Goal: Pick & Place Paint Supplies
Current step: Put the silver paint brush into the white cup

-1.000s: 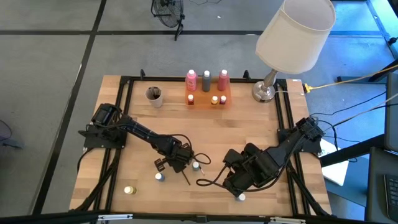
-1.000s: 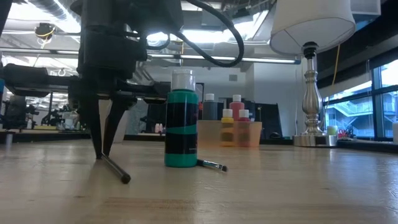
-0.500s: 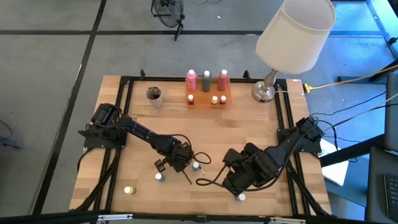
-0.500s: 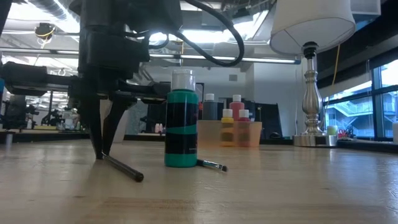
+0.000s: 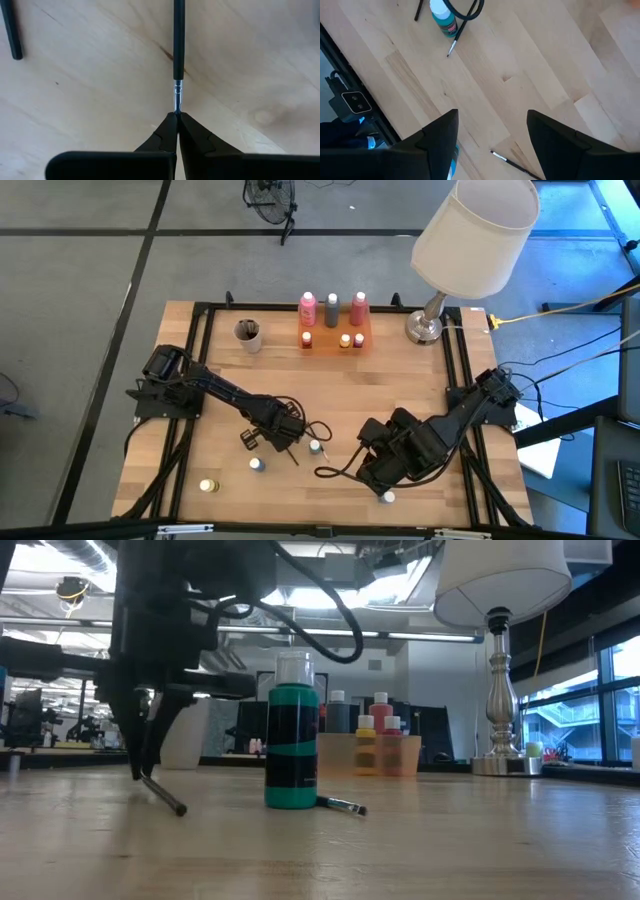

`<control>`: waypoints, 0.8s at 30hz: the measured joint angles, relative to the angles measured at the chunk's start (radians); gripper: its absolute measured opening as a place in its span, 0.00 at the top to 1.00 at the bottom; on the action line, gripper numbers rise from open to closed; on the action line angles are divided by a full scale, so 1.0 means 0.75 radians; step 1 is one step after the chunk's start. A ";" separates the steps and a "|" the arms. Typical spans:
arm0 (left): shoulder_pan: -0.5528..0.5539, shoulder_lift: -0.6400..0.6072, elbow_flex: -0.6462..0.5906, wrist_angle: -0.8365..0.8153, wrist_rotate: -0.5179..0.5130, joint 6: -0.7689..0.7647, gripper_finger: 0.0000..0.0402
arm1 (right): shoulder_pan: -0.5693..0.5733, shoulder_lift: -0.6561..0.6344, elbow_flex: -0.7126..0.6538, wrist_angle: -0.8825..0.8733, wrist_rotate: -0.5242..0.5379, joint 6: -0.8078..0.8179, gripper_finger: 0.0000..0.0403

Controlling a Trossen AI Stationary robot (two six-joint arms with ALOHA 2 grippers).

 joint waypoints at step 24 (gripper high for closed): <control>0.001 -0.009 0.250 -0.562 -0.211 -0.193 0.99 | 0.006 -0.017 0.000 -0.006 0.148 -0.101 0.40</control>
